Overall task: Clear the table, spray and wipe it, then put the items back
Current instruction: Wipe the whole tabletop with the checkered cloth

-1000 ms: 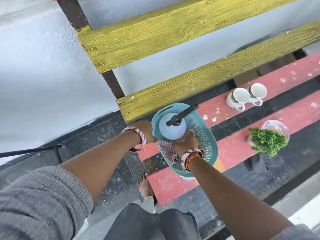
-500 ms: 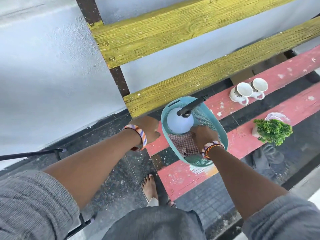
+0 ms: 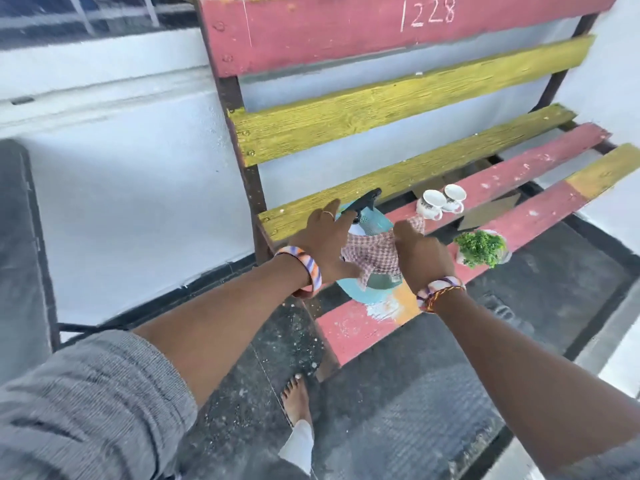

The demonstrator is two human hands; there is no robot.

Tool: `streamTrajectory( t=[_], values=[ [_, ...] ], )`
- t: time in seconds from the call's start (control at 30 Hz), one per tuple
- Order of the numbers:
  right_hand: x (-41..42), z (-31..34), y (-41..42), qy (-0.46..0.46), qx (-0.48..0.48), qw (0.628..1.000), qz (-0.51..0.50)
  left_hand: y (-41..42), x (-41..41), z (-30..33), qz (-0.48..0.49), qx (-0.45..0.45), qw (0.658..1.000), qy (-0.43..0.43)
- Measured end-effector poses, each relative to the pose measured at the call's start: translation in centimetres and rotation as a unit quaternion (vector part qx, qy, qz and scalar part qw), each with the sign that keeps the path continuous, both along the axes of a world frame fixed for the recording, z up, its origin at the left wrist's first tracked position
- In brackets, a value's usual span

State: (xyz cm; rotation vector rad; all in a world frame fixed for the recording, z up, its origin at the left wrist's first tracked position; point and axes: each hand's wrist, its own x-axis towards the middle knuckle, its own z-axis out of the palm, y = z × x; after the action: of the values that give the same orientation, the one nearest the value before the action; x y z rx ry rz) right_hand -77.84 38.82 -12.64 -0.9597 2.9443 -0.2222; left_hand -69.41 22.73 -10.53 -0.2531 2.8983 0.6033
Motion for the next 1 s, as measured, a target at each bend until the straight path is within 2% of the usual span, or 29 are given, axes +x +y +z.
streamTrajectory(
  t=[0.07, 0.17, 0.23, 0.3, 0.33, 0.37, 0.4, 0.43, 0.47, 0.5, 0.53, 0.6, 0.63, 0.7, 0.73, 0.8, 0.87, 0.9, 1.0],
  values=[
    [2.9, 2.3, -0.3, 0.012, -0.080, 0.997, 0.005, 0.8, 2.0, 1.4, 0.043, 0.053, 0.997, 0.034],
    [6.9, 4.8, -1.5, 0.041, -0.245, 0.967, 0.046, 1.2, 5.7, 4.6, 0.144, 0.177, 0.967, 0.115],
    [8.9, 5.7, -3.4, 0.004, -0.371, 0.928, 0.027, 0.8, 8.1, 6.9, 0.186, 0.190, 0.951, 0.155],
    [11.2, 6.7, -6.2, -0.086, -0.481, 0.870, -0.069, -0.5, 10.7, 8.3, 0.248, 0.205, 0.927, 0.192],
    [12.2, 7.4, -7.6, -0.168, -0.501, 0.837, -0.143, -1.2, 11.7, 8.6, 0.291, 0.253, 0.898, 0.213],
    [13.4, 7.9, -8.9, -0.291, -0.494, 0.795, -0.198, -1.8, 12.9, 8.9, 0.333, 0.325, 0.853, 0.236],
    [14.3, 8.2, -10.0, -0.440, -0.483, 0.730, -0.201, -2.5, 14.0, 9.0, 0.365, 0.408, 0.799, 0.247],
    [15.2, 8.5, -11.2, -0.587, -0.458, 0.648, -0.159, -3.3, 15.3, 9.1, 0.387, 0.472, 0.750, 0.253],
    [16.3, 9.2, -12.0, -0.685, -0.433, 0.574, -0.120, -4.2, 16.6, 9.1, 0.397, 0.520, 0.712, 0.255],
    [17.3, 9.4, -12.9, -0.734, -0.417, 0.530, -0.088, -5.0, 18.0, 9.1, 0.402, 0.552, 0.682, 0.260],
    [17.9, 9.3, -14.0, -0.748, -0.412, 0.515, -0.080, -6.0, 19.6, 9.3, 0.411, 0.567, 0.663, 0.265],
    [19.4, 9.5, -16.0, -0.751, -0.427, 0.498, -0.079, -8.0, 22.7, 9.5, 0.441, 0.586, 0.623, 0.271],
    [19.8, 9.2, -17.2, -0.737, -0.439, 0.504, -0.102, -9.5, 24.1, 9.1, 0.458, 0.574, 0.624, 0.266],
    [21.5, 9.1, -19.3, -0.703, -0.444, 0.545, -0.108, -11.9, 26.9, 8.7, 0.503, 0.497, 0.682, 0.188],
    [22.2, 9.1, -20.1, -0.679, -0.450, 0.572, -0.100, -12.8, 28.0, 8.3, 0.523, 0.425, 0.720, 0.164],
    [24.1, 9.8, -21.8, -0.609, -0.456, 0.646, -0.057, -14.0, 30.1, 7.9, 0.532, 0.375, 0.735, 0.192],
    [26.6, 10.7, -23.6, -0.528, -0.424, 0.736, 0.022, -15.1, 32.1, 8.3, 0.505, 0.428, 0.719, 0.213],
    [27.8, 11.1, -24.5, -0.503, -0.408, 0.759, 0.068, -15.5, 32.6, 8.7, 0.490, 0.479, 0.700, 0.204],
    [31.6, 12.2, -27.8, -0.522, -0.388, 0.746, 0.144, -17.8, 34.5, 9.6, 0.455, 0.577, 0.643, 0.215]
  ],
)
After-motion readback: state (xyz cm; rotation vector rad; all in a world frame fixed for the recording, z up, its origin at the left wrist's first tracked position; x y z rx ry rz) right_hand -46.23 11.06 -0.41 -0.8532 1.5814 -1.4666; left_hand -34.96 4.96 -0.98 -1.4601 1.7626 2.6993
